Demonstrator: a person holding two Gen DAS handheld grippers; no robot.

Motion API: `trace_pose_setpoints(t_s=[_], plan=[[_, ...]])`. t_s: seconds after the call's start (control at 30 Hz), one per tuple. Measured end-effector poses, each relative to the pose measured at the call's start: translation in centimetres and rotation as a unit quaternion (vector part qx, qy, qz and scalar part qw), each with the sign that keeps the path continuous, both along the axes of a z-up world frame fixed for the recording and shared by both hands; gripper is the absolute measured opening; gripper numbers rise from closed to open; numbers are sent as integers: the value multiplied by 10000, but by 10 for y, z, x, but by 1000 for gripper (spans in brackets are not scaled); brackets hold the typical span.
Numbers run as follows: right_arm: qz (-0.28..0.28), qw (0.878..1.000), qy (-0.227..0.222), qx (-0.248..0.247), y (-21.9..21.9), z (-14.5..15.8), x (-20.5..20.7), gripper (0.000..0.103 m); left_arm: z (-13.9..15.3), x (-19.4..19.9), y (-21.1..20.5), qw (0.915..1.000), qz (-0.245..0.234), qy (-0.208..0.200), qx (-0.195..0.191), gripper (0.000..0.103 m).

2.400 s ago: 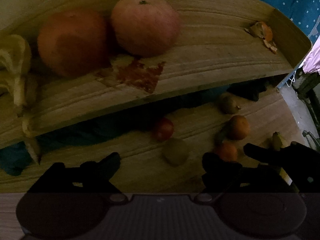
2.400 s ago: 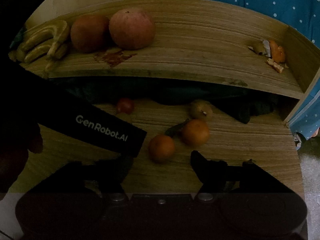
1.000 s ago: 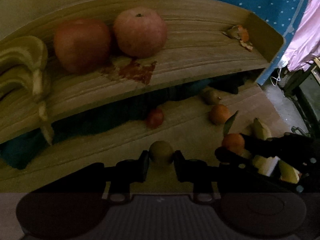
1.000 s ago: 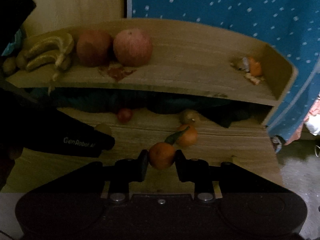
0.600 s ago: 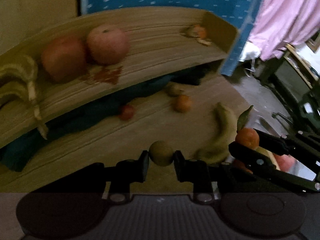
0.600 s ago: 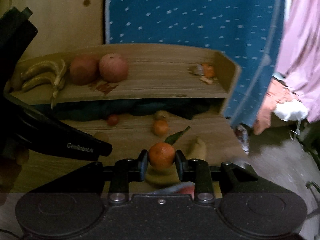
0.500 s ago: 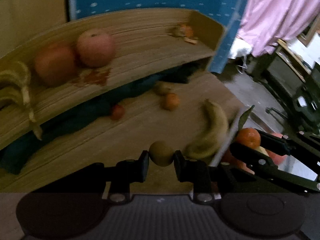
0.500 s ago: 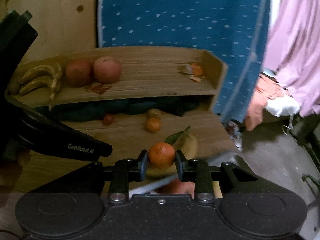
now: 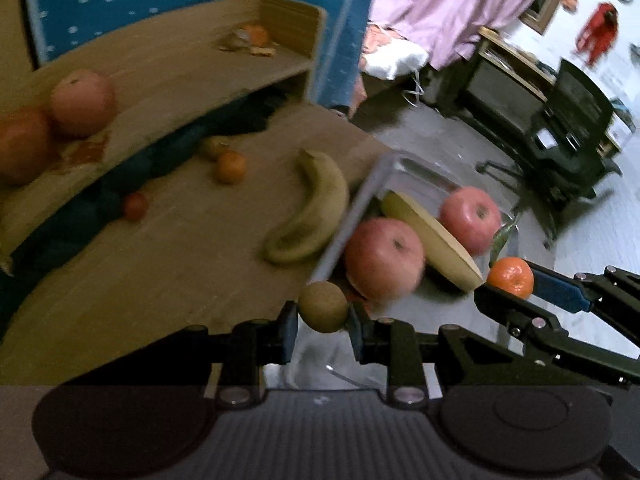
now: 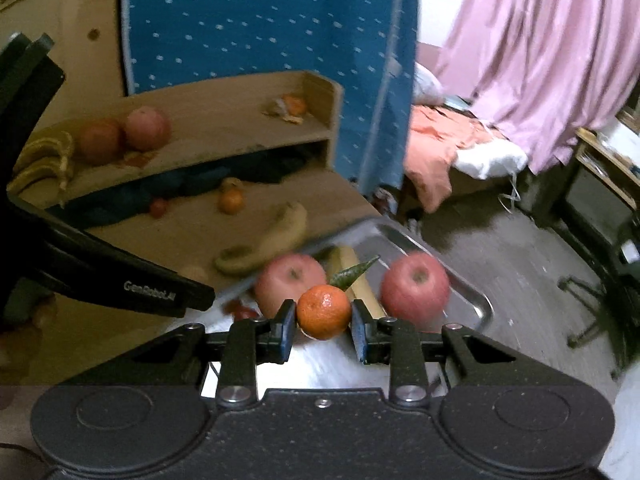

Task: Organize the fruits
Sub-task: 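Carry the held orange and kiwi over the silver tray and lower them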

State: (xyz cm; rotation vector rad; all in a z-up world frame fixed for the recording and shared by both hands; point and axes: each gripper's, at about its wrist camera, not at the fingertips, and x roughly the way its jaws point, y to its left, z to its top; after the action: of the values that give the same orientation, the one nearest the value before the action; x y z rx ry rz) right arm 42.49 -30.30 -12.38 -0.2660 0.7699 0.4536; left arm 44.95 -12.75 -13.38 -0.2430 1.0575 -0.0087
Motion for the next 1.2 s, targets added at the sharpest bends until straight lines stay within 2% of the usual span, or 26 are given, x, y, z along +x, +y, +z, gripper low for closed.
trace_pose_setpoints(t_s=[0.23, 0.47, 0.87, 1.2], plan=[[-336, 9992, 196, -16, -21, -13, -15, 31, -10, -9, -26, 9991, -394, 154, 45, 30], [-507, 9980, 387, 2, -34, -28, -22, 31, -23, -12, -38, 9975, -571, 361, 223, 30], [-462, 9970, 619, -26, -35, -45, -20, 31, -38, -11, -43, 9952, -649, 619, 401, 30], [-343, 9966, 748, -72, -30, -54, -15, 31, -41, -11, -44, 9948, -655, 654, 416, 30]])
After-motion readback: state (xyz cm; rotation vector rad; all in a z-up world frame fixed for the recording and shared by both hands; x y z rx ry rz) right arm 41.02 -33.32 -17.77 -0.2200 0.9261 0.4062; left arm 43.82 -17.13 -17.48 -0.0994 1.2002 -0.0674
